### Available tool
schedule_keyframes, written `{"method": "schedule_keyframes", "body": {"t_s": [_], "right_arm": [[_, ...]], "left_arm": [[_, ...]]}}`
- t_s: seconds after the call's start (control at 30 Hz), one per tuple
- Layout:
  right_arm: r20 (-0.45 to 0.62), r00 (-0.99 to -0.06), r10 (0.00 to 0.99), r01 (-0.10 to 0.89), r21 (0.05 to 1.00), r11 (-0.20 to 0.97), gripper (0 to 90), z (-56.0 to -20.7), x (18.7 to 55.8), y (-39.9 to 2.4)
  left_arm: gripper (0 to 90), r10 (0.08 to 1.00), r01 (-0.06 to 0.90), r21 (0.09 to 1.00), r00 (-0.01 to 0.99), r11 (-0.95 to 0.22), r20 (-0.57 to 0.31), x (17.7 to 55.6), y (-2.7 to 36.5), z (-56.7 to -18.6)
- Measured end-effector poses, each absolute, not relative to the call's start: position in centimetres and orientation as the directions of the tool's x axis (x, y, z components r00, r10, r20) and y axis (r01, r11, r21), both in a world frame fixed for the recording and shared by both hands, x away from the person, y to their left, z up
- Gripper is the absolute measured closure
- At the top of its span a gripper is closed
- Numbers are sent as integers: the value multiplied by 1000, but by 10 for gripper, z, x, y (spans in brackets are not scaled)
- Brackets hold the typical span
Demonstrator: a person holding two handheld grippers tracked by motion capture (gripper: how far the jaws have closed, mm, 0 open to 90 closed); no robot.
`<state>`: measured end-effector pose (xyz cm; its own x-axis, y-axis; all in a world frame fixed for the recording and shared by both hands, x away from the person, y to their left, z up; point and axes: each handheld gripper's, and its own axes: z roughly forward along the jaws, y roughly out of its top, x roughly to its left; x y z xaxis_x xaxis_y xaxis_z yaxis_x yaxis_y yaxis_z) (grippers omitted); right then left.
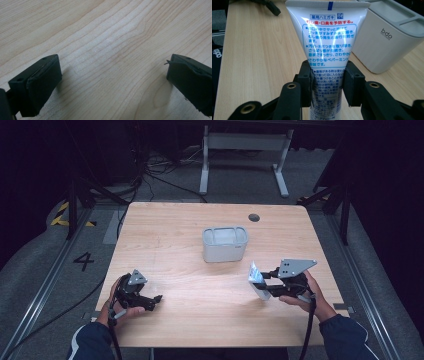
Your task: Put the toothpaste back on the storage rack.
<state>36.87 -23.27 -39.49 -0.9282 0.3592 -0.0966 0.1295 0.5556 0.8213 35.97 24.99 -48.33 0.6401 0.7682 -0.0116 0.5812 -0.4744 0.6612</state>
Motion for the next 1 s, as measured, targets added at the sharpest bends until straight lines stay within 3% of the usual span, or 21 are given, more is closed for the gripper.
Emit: {"method": "schedule_keyframes", "body": {"t_s": [1.0], "right_arm": [[-114, -891, 439, 110, 885, 453, 648, -367, 391, -212]], "left_arm": [[2, 763, 580, 656, 646, -483, -10, 360, 251, -483]]}}
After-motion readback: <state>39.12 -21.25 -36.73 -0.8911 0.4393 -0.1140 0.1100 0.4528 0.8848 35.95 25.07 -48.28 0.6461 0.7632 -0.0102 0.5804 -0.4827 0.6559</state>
